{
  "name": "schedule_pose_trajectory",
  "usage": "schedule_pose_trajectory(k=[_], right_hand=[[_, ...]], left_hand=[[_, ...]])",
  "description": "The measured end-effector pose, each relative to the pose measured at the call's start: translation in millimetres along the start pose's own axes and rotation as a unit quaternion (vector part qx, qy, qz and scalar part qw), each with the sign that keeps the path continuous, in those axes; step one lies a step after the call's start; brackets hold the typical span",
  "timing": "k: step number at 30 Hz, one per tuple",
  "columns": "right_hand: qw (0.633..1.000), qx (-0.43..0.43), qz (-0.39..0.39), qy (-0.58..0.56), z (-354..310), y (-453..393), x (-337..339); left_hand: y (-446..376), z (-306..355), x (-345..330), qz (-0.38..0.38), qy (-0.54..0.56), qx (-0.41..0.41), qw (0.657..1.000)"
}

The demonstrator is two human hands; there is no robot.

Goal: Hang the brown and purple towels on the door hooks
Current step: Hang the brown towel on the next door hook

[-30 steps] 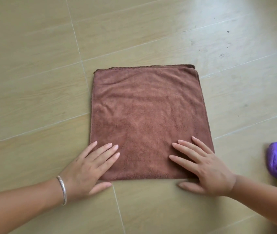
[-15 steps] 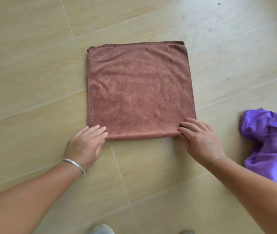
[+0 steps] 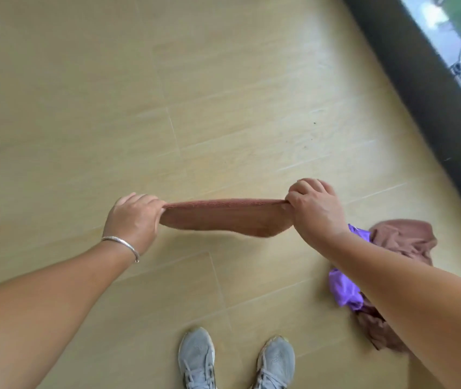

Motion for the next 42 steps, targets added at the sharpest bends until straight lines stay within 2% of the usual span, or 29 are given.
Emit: schedule_pose_trajectory(k=[3, 7, 12, 14, 19, 22, 27, 34, 42], right_hand=[[1.000, 0.021, 0.009, 0.008, -32.2, 3.6, 100.9], [0.997, 0.053, 0.056, 0.007, -66.4, 18.8, 238.8], [0.991, 0.102, 0.056, 0.060, -107.4, 32.5, 390.2], [0.989, 0.110, 0.067, 0.071, -122.7, 32.8, 450.6], [0.973, 0.150, 0.158, 0.083, -164.6, 31.8, 601.5], [0.953, 0.154, 0.239, 0.100, -192.7, 28.7, 684.7], [0.942, 0.145, 0.295, 0.071, -246.8, 36.2, 805.5], [0.927, 0.158, 0.329, 0.083, -320.5, 54.5, 907.3], [0.923, 0.166, 0.343, 0.044, -384.7, 43.0, 933.5]], left_hand=[[0.0, -1.8, 101.5, 0.005, -0.004, 0.034, 0.999], [5.0, -1.4, 246.1, 0.015, -0.017, 0.068, 0.997], [13.2, 13.0, 429.2, 0.074, -0.061, 0.057, 0.994], [19.1, 17.4, 493.7, 0.075, -0.089, 0.062, 0.991], [30.0, 16.1, 630.8, 0.033, -0.160, 0.133, 0.978], [36.7, 10.9, 705.5, 0.061, -0.194, 0.166, 0.965], [59.1, 3.3, 820.1, 0.097, -0.210, 0.188, 0.954], [88.0, -13.5, 957.4, 0.139, -0.254, 0.207, 0.934], [107.6, -69.1, 1003.9, 0.167, -0.282, 0.218, 0.919]])
Point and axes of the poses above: each hand's wrist, its own y-axis away from the middle knuckle, its own x-axis out of the back of the hand, z = x × y, the point moved 5 cm from there along -y, towards the middle knuckle, and after that the axes turned 14 degrees about -x, right-handed, at the moved point
